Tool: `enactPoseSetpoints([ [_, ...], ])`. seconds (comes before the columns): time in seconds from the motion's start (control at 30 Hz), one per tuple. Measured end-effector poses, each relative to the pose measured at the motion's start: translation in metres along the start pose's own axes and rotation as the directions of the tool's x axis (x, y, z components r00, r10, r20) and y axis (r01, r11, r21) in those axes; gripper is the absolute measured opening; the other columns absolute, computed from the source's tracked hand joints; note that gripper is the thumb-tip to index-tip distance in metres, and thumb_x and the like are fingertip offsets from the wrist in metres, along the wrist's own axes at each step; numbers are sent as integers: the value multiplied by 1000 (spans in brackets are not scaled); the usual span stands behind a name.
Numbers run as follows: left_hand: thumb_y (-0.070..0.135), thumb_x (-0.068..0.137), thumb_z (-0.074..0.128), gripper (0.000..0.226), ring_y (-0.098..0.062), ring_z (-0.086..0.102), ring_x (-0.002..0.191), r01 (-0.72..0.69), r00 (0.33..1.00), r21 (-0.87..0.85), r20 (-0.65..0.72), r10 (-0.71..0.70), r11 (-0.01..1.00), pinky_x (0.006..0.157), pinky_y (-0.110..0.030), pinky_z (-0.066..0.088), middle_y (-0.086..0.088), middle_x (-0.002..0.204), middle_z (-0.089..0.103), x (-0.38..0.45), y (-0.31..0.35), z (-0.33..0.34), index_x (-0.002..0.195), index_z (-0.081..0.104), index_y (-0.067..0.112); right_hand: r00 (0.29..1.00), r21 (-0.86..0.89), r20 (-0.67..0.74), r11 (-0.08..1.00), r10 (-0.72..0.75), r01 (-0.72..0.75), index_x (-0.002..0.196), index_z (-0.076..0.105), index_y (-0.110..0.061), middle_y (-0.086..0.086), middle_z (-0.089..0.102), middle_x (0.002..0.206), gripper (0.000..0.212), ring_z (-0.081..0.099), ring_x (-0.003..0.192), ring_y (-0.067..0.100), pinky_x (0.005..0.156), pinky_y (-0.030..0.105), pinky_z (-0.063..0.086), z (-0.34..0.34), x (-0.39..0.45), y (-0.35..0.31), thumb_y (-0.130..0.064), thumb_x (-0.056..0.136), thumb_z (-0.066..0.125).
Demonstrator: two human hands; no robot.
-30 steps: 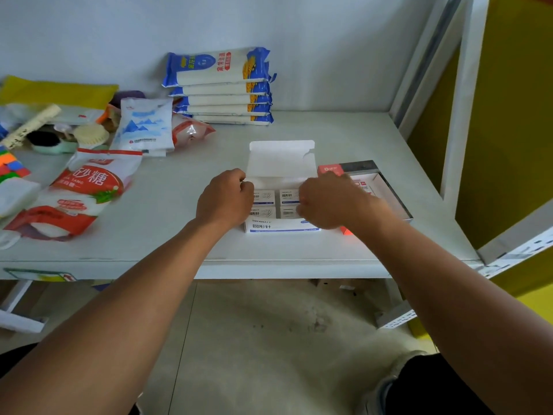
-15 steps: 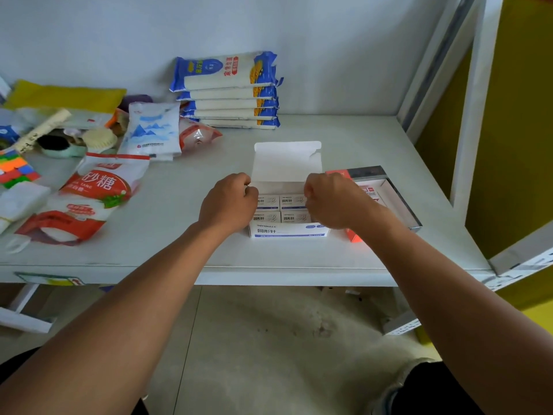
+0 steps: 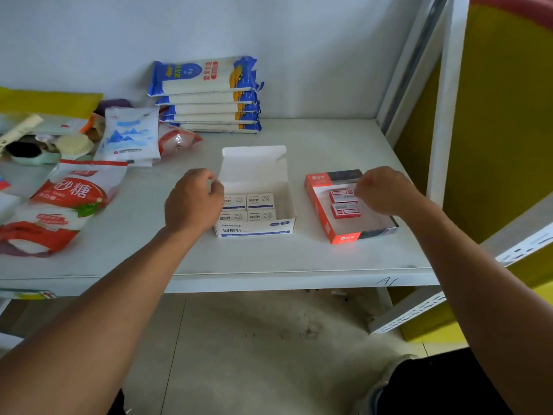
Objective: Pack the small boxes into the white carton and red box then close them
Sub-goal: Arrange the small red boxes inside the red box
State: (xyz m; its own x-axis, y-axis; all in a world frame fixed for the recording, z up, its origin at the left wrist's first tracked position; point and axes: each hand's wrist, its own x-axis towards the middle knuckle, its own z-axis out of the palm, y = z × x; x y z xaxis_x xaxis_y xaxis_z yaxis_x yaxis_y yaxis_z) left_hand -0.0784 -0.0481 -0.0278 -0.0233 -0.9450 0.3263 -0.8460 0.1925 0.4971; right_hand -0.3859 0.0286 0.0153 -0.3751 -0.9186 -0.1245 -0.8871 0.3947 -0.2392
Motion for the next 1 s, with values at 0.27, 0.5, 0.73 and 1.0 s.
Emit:
enactPoseSetpoints([
  [0.27, 19, 83, 53, 20, -33, 63, 82, -558, 817, 44, -144, 558, 829, 70, -38, 49, -7, 104, 68, -19, 69, 10, 94, 65, 8, 981, 65, 156, 992, -115, 106, 125, 58, -28, 2, 57, 129, 46, 51, 97, 17, 80, 27, 43, 20, 2, 2, -36, 82, 70],
  [0.5, 21, 85, 50, 21, -28, 63, 77, -692, 721, -24, 31, 692, 722, 67, -35, 47, -3, 98, 68, -28, 97, 20, 90, 67, 9, 943, -31, 255, 973, -212, 227, 111, 62, -22, -1, 62, 117, 45, 55, 92, 17, 81, 24, 45, 24, -19, -9, -35, 73, 81],
  [0.73, 24, 87, 47, 26, -26, 63, 82, -680, 726, -28, 112, 679, 732, 71, -35, 46, -1, 102, 67, -31, 97, 24, 96, 68, 12, 953, 35, 186, 971, -239, 237, 136, 48, -26, -1, 57, 133, 77, 57, 116, 21, 95, 32, 46, 26, -21, -13, -33, 69, 84],
  [1.0, 22, 82, 49, 19, -30, 62, 84, -462, 883, -84, 52, 466, 883, 71, -39, 50, -1, 95, 67, -18, 81, 18, 85, 65, 13, 945, 2, 256, 977, -205, 212, 127, 58, -18, 2, 62, 127, 58, 60, 104, 22, 84, 29, 46, 22, -15, -20, -57, 83, 61],
])
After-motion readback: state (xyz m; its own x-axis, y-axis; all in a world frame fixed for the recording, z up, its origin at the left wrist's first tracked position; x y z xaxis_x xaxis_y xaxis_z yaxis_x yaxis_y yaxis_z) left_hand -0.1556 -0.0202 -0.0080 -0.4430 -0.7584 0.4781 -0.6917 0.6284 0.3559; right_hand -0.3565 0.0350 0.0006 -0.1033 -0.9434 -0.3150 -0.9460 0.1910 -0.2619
